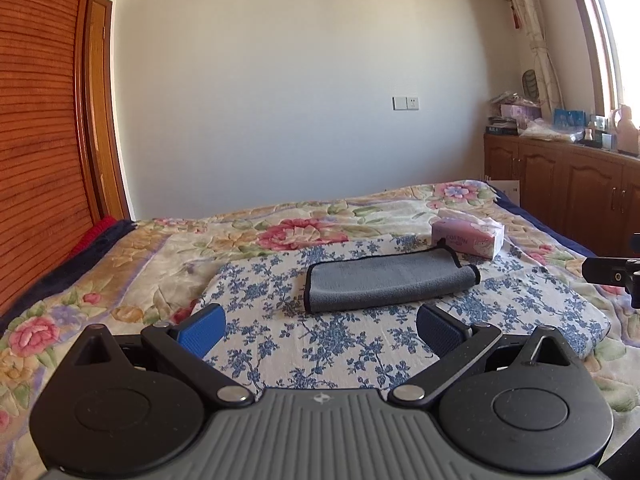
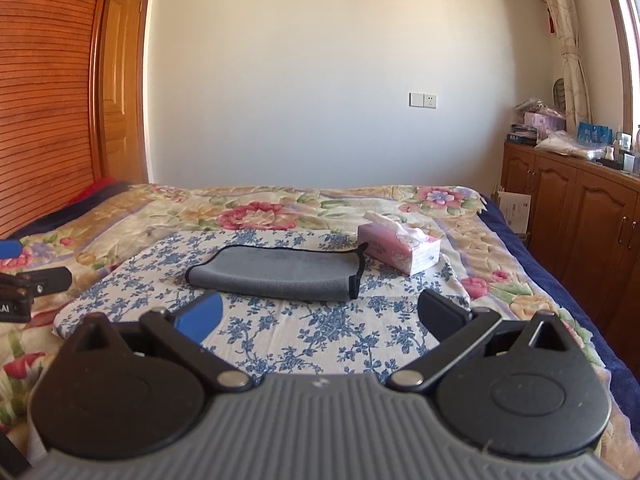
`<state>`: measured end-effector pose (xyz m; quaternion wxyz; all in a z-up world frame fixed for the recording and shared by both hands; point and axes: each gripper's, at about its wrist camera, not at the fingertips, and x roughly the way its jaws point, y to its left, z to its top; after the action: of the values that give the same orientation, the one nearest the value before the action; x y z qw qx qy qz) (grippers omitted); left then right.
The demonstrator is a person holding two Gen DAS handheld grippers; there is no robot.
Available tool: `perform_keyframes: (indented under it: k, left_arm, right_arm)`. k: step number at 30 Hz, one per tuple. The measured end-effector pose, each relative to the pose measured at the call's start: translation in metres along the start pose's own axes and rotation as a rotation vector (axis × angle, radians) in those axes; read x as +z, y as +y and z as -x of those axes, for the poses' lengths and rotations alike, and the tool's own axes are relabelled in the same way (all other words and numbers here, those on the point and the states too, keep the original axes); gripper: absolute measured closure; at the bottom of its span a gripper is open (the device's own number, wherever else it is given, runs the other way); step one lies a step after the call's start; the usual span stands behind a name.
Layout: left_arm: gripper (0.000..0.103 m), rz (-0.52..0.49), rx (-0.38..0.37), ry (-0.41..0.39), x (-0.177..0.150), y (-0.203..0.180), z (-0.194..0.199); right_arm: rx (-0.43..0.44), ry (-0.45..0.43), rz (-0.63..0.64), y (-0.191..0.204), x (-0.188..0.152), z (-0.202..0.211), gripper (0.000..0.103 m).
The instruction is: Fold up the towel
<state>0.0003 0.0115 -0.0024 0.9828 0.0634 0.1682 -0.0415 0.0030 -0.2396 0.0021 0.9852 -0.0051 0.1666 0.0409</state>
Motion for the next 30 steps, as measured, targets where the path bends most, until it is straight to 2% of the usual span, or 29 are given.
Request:
perform_keyframes:
  k: [30]
  left_arm:
    - [0.000,0.010,0.004,-0.093,0.002,0.004,0.011]
  right_arm:
    - [-0.048,-0.117,-0.015,-0.005,0.002,0.013,0.000]
